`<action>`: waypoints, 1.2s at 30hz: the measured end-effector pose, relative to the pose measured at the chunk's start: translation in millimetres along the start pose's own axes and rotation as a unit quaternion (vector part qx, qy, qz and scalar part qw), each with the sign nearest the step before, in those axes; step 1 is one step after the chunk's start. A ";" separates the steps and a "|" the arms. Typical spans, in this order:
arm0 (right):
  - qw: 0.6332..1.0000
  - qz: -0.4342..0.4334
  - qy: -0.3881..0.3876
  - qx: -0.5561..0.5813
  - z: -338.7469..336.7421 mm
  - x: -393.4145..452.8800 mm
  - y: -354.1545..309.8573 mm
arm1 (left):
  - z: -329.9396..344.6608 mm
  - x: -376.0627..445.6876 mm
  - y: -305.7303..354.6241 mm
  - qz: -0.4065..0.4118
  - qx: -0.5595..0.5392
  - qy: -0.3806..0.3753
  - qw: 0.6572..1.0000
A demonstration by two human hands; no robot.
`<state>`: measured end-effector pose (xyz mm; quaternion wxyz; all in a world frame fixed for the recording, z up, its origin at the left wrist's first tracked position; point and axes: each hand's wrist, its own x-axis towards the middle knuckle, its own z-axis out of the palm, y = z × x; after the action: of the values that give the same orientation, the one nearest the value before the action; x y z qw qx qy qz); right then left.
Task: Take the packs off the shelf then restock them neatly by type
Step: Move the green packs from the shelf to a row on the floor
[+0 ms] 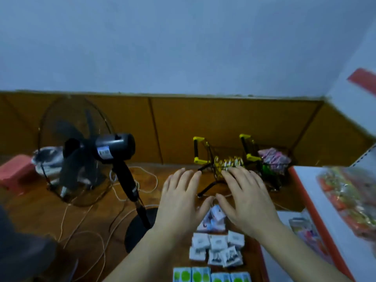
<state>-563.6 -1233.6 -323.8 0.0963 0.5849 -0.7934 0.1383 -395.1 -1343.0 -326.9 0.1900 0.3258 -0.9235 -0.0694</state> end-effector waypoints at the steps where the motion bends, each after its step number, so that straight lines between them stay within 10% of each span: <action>1: 1.000 0.003 0.011 -0.003 -19.5 1.2 1.5 | -16.7 5.3 10.3 0.007 -0.004 0.001 1.000; 21: 0.945 0.245 0.145 -0.157 -273.7 -96.5 -4.3 | -179.6 52.9 176.1 0.243 -0.118 0.080 0.959; 36: 0.805 0.461 0.212 -0.309 -387.6 -330.7 -61.5 | -223.8 -78.9 361.7 0.503 -0.256 0.093 0.820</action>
<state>-410.1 -823.8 -55.7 0.3626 0.0459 -0.9302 0.0351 -458.1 -1012.9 -54.5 0.3600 -0.2399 -0.8860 -0.1671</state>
